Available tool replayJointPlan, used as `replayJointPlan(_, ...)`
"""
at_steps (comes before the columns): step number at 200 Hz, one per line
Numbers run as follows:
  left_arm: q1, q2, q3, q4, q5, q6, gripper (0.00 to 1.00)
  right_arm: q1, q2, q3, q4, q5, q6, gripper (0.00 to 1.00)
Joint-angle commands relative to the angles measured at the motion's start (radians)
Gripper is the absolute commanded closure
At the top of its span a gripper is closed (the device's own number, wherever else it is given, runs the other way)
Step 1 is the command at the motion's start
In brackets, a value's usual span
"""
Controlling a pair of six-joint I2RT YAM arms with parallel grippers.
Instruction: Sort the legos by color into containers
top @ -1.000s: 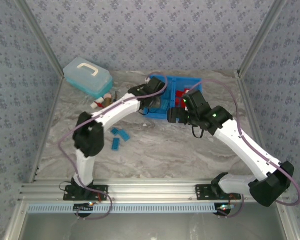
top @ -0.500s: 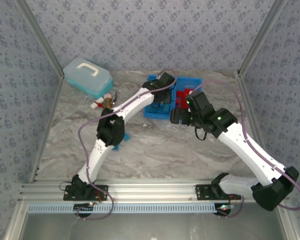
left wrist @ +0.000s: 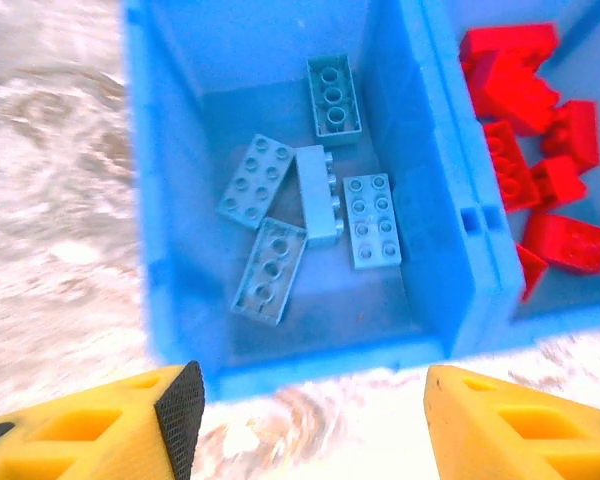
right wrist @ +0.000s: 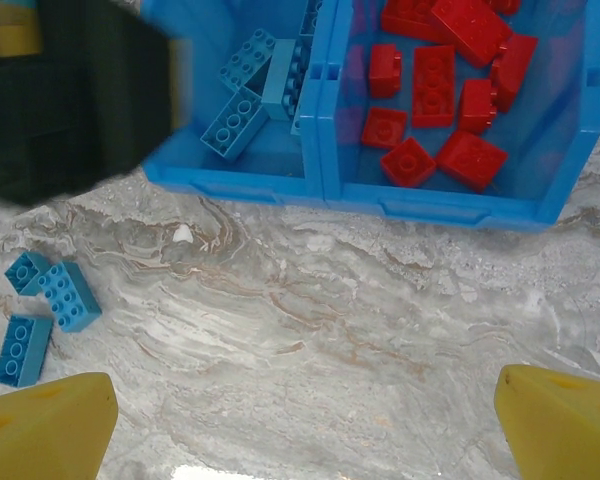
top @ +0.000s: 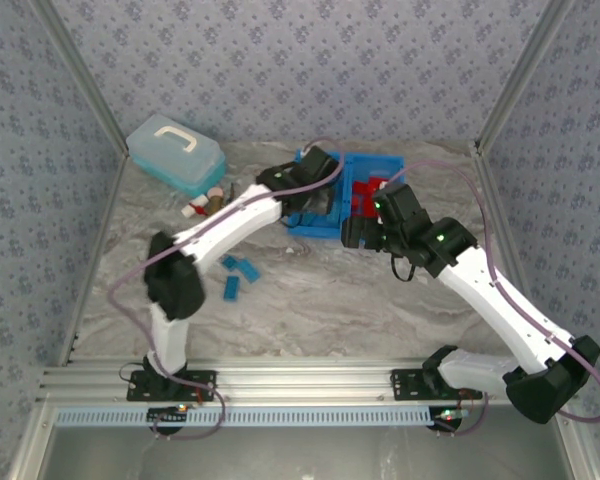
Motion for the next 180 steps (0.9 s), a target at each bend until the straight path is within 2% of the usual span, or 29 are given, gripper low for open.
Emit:
replayJointPlan(1, 0.009, -0.214, -0.241, 0.037, -0.103, 0.003, 0.38, 0.004, -0.001, 0.018, 0.001, 0.007, 0.014, 0.0)
replayJointPlan(32, 0.021, -0.464, -0.629, 0.012, -0.102, -0.087, 0.36, 0.003, 0.023, 0.033, 0.009, -0.005, 0.002, 0.0)
replayJointPlan(59, 0.056, -0.596, -0.895, 0.051, -0.051, -0.179, 0.32, 0.004, 0.053, 0.037, 0.01, -0.02, -0.004, 0.0)
replayJointPlan(100, 0.123, -0.607, -1.06, 0.126, -0.011, -0.194, 0.13, 0.009, 0.058, 0.029, 0.002, -0.019, 0.003, 0.0)
replayJointPlan(114, 0.154, -0.58, -1.081, 0.151, 0.012, -0.18, 0.12, 0.009, 0.059, 0.032, 0.004, -0.019, 0.007, 0.0)
replayJointPlan(140, 0.217, -0.532, -1.131, 0.236, 0.137, -0.145, 0.19, 0.01, 0.059, 0.04, 0.005, -0.014, 0.011, 0.0)
replayJointPlan(160, 0.23, -0.513, -1.144, 0.263, 0.158, -0.13, 0.28, 0.012, 0.061, 0.038, 0.007, -0.015, 0.014, 0.0)
replayJointPlan(180, 0.249, -0.498, -1.152, 0.277, 0.182, -0.124, 0.41, 0.012, 0.064, 0.037, 0.007, -0.015, 0.017, 0.0)
